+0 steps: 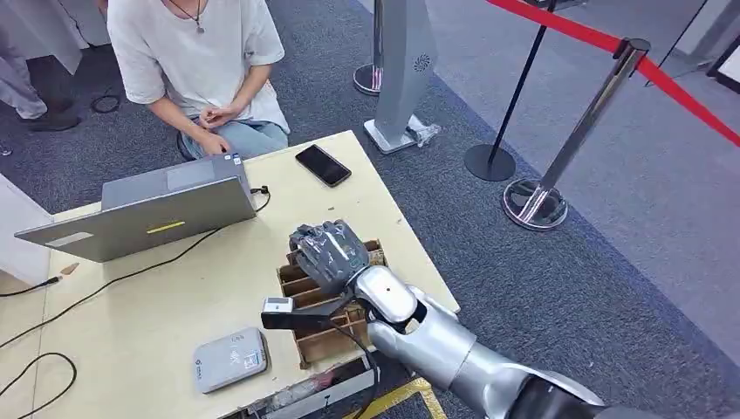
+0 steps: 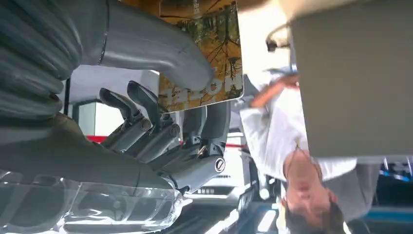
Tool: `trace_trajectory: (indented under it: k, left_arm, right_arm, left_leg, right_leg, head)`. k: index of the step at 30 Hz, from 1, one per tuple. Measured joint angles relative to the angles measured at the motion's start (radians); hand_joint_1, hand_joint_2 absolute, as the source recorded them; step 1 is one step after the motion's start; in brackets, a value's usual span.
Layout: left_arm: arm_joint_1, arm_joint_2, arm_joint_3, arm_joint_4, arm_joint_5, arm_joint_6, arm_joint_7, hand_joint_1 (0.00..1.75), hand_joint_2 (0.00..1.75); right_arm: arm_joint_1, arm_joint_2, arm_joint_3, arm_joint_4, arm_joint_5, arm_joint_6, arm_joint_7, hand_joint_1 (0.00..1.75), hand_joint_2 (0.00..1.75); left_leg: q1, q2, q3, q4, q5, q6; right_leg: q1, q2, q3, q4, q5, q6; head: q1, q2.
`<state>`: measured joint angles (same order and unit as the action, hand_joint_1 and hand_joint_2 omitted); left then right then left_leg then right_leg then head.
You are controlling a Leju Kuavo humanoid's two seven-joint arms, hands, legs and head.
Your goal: Pass the card to the sensor for recognition and then transmit it.
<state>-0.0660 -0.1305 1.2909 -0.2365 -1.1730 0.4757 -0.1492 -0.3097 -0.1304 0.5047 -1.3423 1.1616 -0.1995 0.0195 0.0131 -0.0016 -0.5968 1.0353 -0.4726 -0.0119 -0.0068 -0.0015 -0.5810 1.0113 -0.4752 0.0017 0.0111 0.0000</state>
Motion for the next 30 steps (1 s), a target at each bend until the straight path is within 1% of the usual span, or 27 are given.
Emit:
trace_trajectory:
  k: [6, 13, 23, 26, 30]
  left_arm:
    - [0.0, 0.0, 0.0, 0.0, 0.0, 0.0, -0.003, 0.0, 0.0]
    - [-0.001, 0.0, 0.002, 0.0, 0.0, 0.003, -0.003, 0.0, 0.0]
    - [-0.001, 0.0, 0.003, 0.0, 0.0, 0.003, -0.003, 0.0, 0.0]
    - [-0.001, 0.0, 0.003, 0.0, -0.001, 0.006, -0.003, 0.0, 0.0]
    - [-0.001, 0.0, 0.003, 0.0, -0.003, 0.006, -0.003, 0.0, 0.0]
  right_arm:
    - [-0.008, -0.008, -0.013, -0.071, -0.018, -0.009, -0.018, 1.75, 1.75]
    - [-0.023, -0.015, -0.015, -0.138, -0.03, -0.047, -0.045, 1.75, 1.75]
    - [-0.028, -0.018, -0.016, -0.171, -0.03, -0.05, -0.045, 1.75, 1.75]
    - [-0.032, -0.018, -0.015, -0.178, -0.035, -0.079, -0.066, 1.75, 1.75]
    - [-0.046, -0.018, -0.014, -0.184, -0.036, -0.087, -0.074, 1.75, 1.75]
  left_leg:
    - [0.0, 0.0, 0.0, 0.0, 0.0, 0.0]
    - [0.0, 0.0, 0.0, 0.0, 0.0, 0.0]
    - [0.0, 0.0, 0.0, 0.0, 0.0, 0.0]
    - [0.0, 0.0, 0.0, 0.0, 0.0, 0.0]
    - [0.0, 0.0, 0.0, 0.0, 0.0, 0.0]
  right_leg:
    - [0.0, 0.0, 0.0, 0.0, 0.0, 0.0]
    - [0.0, 0.0, 0.0, 0.0, 0.0, 0.0]
    - [0.0, 0.0, 0.0, 0.0, 0.0, 0.0]
    - [0.0, 0.0, 0.0, 0.0, 0.0, 0.0]
    - [0.0, 0.0, 0.0, 0.0, 0.0, 0.0]
  head:
    - [0.0, 0.0]
    - [0.0, 0.0]
    - [0.0, 0.0]
    - [0.0, 0.0]
    - [0.0, 0.0]
